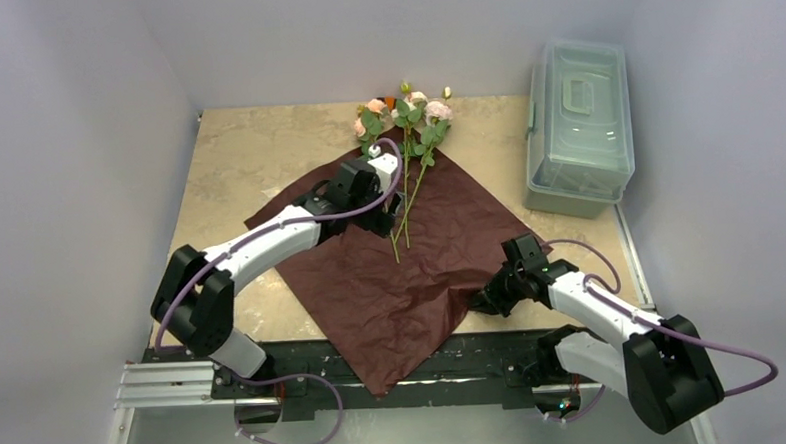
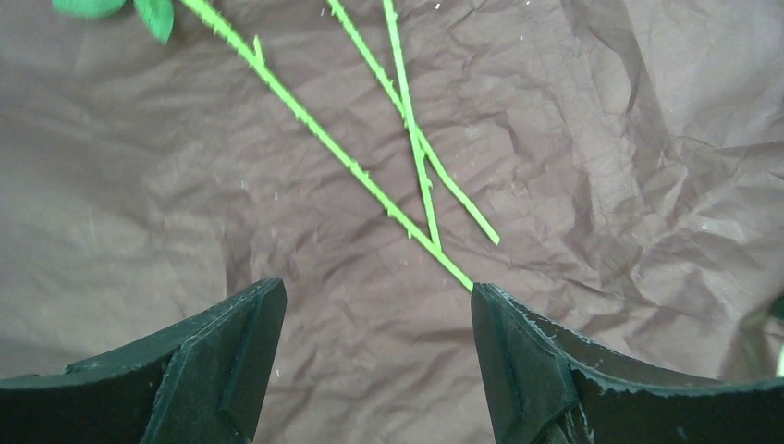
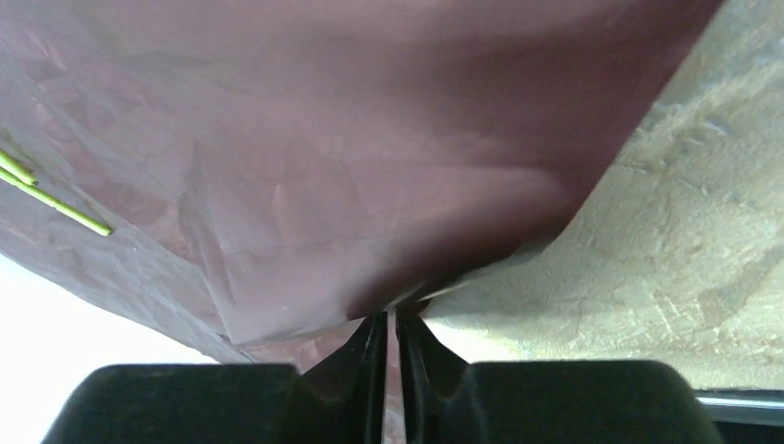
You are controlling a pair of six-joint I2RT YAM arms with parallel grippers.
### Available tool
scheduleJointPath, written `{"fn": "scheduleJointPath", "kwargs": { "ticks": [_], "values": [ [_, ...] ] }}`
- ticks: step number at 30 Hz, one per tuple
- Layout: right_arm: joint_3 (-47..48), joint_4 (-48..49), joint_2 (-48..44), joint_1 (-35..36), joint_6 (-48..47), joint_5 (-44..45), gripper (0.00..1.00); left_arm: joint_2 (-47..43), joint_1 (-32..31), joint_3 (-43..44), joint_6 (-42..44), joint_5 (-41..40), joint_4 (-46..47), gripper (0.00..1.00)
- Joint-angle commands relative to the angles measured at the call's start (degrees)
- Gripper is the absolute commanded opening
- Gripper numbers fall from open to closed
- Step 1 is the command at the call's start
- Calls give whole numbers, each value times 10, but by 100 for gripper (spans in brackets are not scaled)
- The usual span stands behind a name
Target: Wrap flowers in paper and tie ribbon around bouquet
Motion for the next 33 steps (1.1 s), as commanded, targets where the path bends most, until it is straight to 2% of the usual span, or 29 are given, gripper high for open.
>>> {"fn": "scheduleJointPath", "kwargs": {
  "ticks": [1, 4, 7, 9, 12, 15, 17, 20, 22, 24, 27, 33],
  "values": [
    [29, -10, -4, 1, -12, 25, 12, -70, 4, 6, -124, -36, -103, 78],
    [57, -37, -2, 0, -19, 24, 2, -92, 4, 16, -191, -35, -224, 79],
    [86, -55, 6, 0, -20, 16, 0, -101, 4, 13, -224, -3, -346, 78],
    [106, -68, 13, 1, -19, 14, 0, -134, 4, -8, -231, 11, -381, 77],
    [142, -101, 24, 0, -17, 13, 0, -228, 4, -50, -212, 9, -369, 76],
    [177, -127, 37, 0, -12, 12, 0, -305, 1, -70, -157, 9, -318, 76],
    [200, -139, 45, 0, -10, 8, 0, -307, -4, -52, -103, 45, -289, 76],
    [232, -153, 58, 0, -5, 2, 0, -287, -26, -20, -44, 17, -238, 77],
    [251, -159, 66, 0, -4, 5, 0, -264, -31, 5, 13, 35, -241, 77],
    [265, -161, 75, -1, -9, 5, 0, -261, -45, -10, 96, 36, -232, 79],
    [271, -158, 87, -1, -12, 4, 0, -266, -66, -36, 209, -1, -243, 82],
    [276, -145, 102, -1, -8, 4, 0, -328, -63, -27, 325, -23, -277, 94]
  ]
}}
